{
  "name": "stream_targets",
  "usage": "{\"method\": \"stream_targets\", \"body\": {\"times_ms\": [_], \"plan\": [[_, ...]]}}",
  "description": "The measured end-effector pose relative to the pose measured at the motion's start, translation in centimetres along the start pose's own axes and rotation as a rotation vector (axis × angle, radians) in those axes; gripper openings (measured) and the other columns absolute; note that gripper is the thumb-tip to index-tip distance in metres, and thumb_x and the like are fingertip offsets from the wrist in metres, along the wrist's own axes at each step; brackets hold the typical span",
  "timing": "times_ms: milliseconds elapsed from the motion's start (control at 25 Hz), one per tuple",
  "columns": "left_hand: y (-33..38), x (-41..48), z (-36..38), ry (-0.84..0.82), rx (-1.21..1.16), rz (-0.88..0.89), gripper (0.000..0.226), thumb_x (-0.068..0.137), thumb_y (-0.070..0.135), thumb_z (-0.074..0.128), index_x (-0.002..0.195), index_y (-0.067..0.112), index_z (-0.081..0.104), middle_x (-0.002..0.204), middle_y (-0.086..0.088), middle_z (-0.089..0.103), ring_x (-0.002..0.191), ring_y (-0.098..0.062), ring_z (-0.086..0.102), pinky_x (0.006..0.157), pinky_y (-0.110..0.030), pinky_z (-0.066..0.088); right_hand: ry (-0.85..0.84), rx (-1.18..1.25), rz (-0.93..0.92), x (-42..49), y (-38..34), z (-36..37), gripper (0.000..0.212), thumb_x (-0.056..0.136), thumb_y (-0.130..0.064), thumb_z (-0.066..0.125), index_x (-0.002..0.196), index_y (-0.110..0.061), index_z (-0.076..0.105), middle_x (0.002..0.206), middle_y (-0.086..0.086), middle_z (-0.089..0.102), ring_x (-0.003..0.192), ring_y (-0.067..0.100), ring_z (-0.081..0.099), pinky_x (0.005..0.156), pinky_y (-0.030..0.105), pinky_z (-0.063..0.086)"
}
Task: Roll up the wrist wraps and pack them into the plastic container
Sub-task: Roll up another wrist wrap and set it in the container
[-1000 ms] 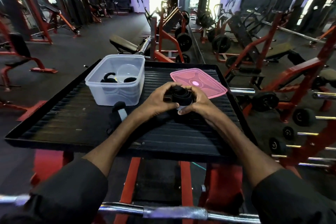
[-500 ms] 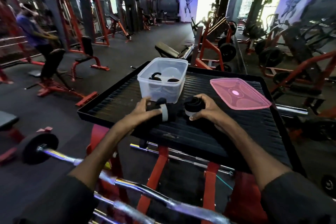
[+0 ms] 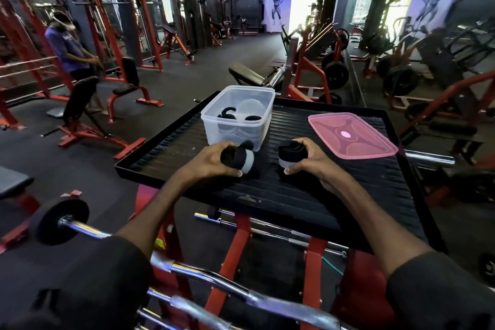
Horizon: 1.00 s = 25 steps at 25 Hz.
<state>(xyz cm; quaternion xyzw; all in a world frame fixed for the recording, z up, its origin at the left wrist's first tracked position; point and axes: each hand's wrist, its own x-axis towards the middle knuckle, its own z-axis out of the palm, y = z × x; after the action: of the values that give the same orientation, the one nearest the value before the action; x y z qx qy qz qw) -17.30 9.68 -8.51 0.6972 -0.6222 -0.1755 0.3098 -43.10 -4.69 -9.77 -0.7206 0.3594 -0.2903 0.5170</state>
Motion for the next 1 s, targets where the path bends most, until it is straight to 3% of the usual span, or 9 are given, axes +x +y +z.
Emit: {"method": "stream_targets", "body": {"times_ms": [120,240,400,480,640,760,840,920,1000], "plan": [[1.8,1.1,0.7,-0.029,-0.077,0.090,0.057,0.074,0.020,0.090,0.124,0.018,0.063,0.114,0.009,0.067,0.104,0.008,0.062,0.089,-0.003,0.042,-0.030,-0.010,0.017,-0.1,0.2,-0.7,0.068,0.063,0.013,0.082,0.121,-0.013,0.060,0.119,0.008,0.068,0.111,0.020,0.063,0.095,0.028,0.050],[2.4,1.9,2.1,-0.048,-0.122,0.088,0.058,0.076,0.021,0.088,0.127,0.018,0.061,0.117,0.007,0.067,0.102,0.012,0.061,0.094,-0.010,0.046,-0.054,-0.005,0.001,-0.3,0.5,-1.1,0.066,0.065,0.013,0.081,0.123,-0.012,0.060,0.119,0.005,0.067,0.110,0.015,0.063,0.091,0.017,0.049],[2.2,2.1,4.0,-0.049,-0.261,0.033,0.062,0.081,0.015,0.084,0.134,0.016,0.053,0.122,0.008,0.064,0.105,0.015,0.060,0.087,-0.005,0.046,-0.056,-0.026,-0.039,-0.4,0.8,-1.2,0.062,0.067,0.010,0.083,0.121,-0.010,0.059,0.112,0.000,0.066,0.100,0.006,0.062,0.080,0.007,0.047],[2.0,2.0,4.8,-0.056,-0.276,0.043,0.069,0.081,0.017,0.085,0.139,0.016,0.047,0.129,0.007,0.062,0.114,0.011,0.058,0.092,-0.006,0.045,-0.046,-0.040,-0.045,-0.4,0.8,-1.2,0.061,0.066,0.005,0.085,0.119,-0.014,0.061,0.114,0.000,0.068,0.103,0.007,0.063,0.085,0.012,0.048],[1.9,1.8,4.9,-0.107,-0.318,0.043,0.071,0.083,0.010,0.082,0.141,0.016,0.041,0.128,0.013,0.059,0.113,0.016,0.056,0.093,-0.006,0.044,-0.030,-0.076,-0.072,-0.5,0.7,-1.1,0.059,0.067,-0.003,0.088,0.118,-0.016,0.061,0.115,0.000,0.069,0.105,0.009,0.064,0.095,0.024,0.048],[2.4,2.5,3.8,-0.153,-0.428,-0.035,0.060,0.084,0.016,0.082,0.135,0.017,0.050,0.127,0.002,0.065,0.118,-0.005,0.063,0.098,-0.021,0.051,-0.018,-0.161,-0.072,-0.6,0.7,-0.9,0.062,0.060,-0.024,0.091,0.115,-0.027,0.062,0.113,-0.007,0.070,0.110,0.010,0.065,0.105,0.038,0.047],[2.7,3.4,3.2,-0.179,-0.402,-0.048,0.057,0.082,0.021,0.084,0.131,0.018,0.054,0.124,0.000,0.068,0.116,-0.012,0.066,0.093,-0.022,0.054,-0.008,-0.234,-0.070,-0.3,0.6,-0.8,0.065,0.051,-0.041,0.089,0.110,-0.036,0.061,0.111,-0.011,0.071,0.110,0.010,0.065,0.108,0.048,0.043],[3.5,4.1,2.9,-0.214,-0.256,0.019,0.056,0.080,0.026,0.086,0.127,0.018,0.056,0.117,0.003,0.068,0.107,-0.009,0.067,0.083,-0.017,0.053,0.001,-0.266,-0.072,-0.3,0.2,-0.8,0.065,0.048,-0.040,0.091,0.106,-0.036,0.062,0.106,-0.010,0.073,0.106,0.012,0.068,0.105,0.051,0.046],[4.1,4.4,2.5,-0.180,-0.092,0.118,0.056,0.074,0.033,0.089,0.121,0.021,0.061,0.112,0.007,0.069,0.102,-0.006,0.066,0.083,-0.017,0.052,-0.005,-0.256,-0.079,-0.5,-0.7,-0.8,0.061,0.050,-0.025,0.094,0.104,-0.030,0.065,0.102,-0.005,0.075,0.102,0.016,0.070,0.099,0.050,0.052]]}}
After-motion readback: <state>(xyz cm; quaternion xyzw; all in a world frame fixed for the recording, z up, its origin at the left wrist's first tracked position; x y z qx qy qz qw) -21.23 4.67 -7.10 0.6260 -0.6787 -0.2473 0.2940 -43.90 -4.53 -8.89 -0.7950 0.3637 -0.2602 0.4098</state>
